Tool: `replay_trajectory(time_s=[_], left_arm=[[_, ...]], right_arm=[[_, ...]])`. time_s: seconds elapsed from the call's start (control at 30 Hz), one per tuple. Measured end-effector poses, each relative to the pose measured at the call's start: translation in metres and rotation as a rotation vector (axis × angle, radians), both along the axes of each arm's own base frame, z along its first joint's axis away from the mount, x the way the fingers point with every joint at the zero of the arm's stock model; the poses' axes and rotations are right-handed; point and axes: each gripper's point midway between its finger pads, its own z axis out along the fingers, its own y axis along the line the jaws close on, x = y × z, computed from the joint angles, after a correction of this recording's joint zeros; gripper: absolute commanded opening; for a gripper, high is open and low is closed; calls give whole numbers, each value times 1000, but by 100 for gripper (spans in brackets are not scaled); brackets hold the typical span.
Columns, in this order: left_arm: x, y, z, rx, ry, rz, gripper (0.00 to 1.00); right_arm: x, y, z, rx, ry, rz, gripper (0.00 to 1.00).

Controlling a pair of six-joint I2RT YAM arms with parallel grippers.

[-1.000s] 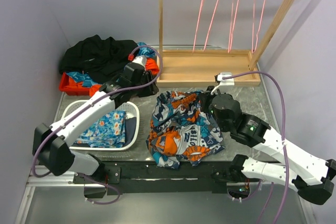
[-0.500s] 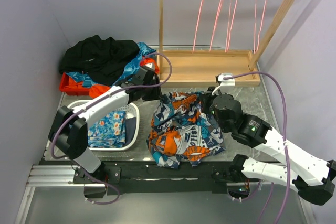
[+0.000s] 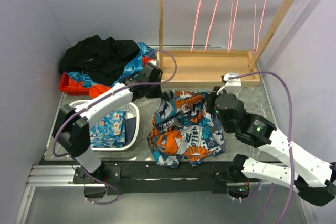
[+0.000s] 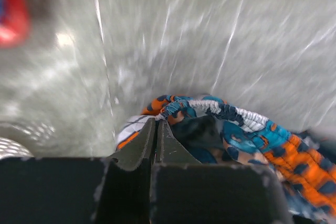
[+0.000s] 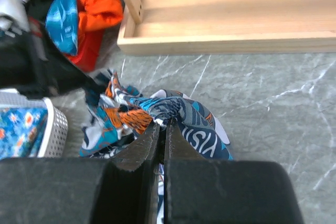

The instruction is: Place the shorts on the hanger

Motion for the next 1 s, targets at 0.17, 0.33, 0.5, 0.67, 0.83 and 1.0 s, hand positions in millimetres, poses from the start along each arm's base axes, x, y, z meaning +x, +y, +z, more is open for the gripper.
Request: replay_trajectory(time_s=[0.17,0.33,0.5,0.67,0.83,1.0], left_arm=[[24,15,104,-54,-216,83,1],[21,36,244,-198,-476,145,1],[-9,55,310,-299,-594,138,1],[-26,61,233,-249,-493,111,1],[-33,55,83,-88,-223,71,1],[-41,45,7,-6,-47,24,1]], right_arm=[[1,-18,39,48,-51,-55,0],[5,-42,102,137,-142,-111,0],[13,-50,130,192,-175,-115,4],[16,-32,67,185,-64,-46,31],[3,-18,-59,103,189,10,48],[-7,-9,-77,94,283,56,66]])
